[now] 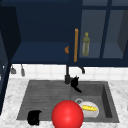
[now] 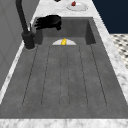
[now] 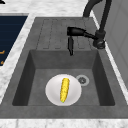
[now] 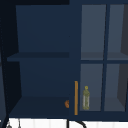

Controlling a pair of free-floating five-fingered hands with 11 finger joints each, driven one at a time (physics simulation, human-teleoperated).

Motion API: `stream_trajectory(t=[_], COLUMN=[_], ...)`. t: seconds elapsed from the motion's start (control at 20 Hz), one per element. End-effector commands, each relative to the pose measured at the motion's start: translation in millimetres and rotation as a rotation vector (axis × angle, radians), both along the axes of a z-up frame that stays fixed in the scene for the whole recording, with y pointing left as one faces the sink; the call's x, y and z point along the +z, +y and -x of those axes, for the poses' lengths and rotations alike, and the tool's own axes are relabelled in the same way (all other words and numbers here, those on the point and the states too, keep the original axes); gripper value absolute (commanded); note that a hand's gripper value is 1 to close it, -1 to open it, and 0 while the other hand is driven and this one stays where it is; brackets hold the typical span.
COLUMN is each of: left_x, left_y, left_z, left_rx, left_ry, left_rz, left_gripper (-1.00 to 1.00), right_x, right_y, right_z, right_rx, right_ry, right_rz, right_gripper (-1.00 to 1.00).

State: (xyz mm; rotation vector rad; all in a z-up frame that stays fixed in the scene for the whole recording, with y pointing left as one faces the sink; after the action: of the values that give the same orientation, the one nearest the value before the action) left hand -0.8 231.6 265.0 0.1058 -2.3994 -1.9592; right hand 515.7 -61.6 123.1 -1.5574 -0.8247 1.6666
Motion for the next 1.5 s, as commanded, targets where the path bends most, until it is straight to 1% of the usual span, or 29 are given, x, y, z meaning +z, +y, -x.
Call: stream_trajectory(t=[0.0, 0.05, 0.1, 0.2, 0.35, 0.6, 0.9, 1.1, 1.25, 1.45], left_x=[0, 0, 0, 0, 0, 0, 0, 0, 0, 0], left_y=[0, 0, 0, 0, 0, 0, 0, 0, 0, 0], left_z=[0.0, 0.0, 0.0, 0.0, 0.0, 0.0, 0.0, 0.0, 0.0, 0.0], left_rx=[0.000, 0.000, 0.000, 0.000, 0.000, 0.000, 0.000, 0.000, 0.000, 0.000], left_ry=[0.000, 0.000, 0.000, 0.000, 0.000, 0.000, 0.000, 0.000, 0.000, 0.000], left_rz=[0.000, 0.000, 0.000, 0.000, 0.000, 0.000, 0.000, 0.000, 0.000, 0.000], left_gripper=[0.00, 0.00, 0.00, 0.00, 0.00, 0.00, 0.00, 0.00, 0.00, 0.00], right_x=[20, 24, 28, 33, 34, 35, 36, 36, 47, 55], right_y=[-1, 0, 1, 1, 0, -1, -1, -1, -9, -18], right_z=[14, 19, 20, 25, 21, 16, 11, 12, 19, 27], right_rx=[0.004, 0.015, 0.015, 0.040, 0.082, 0.123, 0.172, 0.188, 0.188, 0.199], right_ry=[-0.053, -0.065, -0.062, -0.052, -0.024, -0.058, -0.070, -0.077, -0.098, -0.092], right_rz=[-0.032, -0.031, -0.042, -0.065, -0.102, -0.128, -0.158, -0.208, -0.232, -0.305], right_gripper=[-1.00, -1.00, -1.00, -1.00, -1.00, -1.00, -1.00, -1.00, -1.00, -1.00])
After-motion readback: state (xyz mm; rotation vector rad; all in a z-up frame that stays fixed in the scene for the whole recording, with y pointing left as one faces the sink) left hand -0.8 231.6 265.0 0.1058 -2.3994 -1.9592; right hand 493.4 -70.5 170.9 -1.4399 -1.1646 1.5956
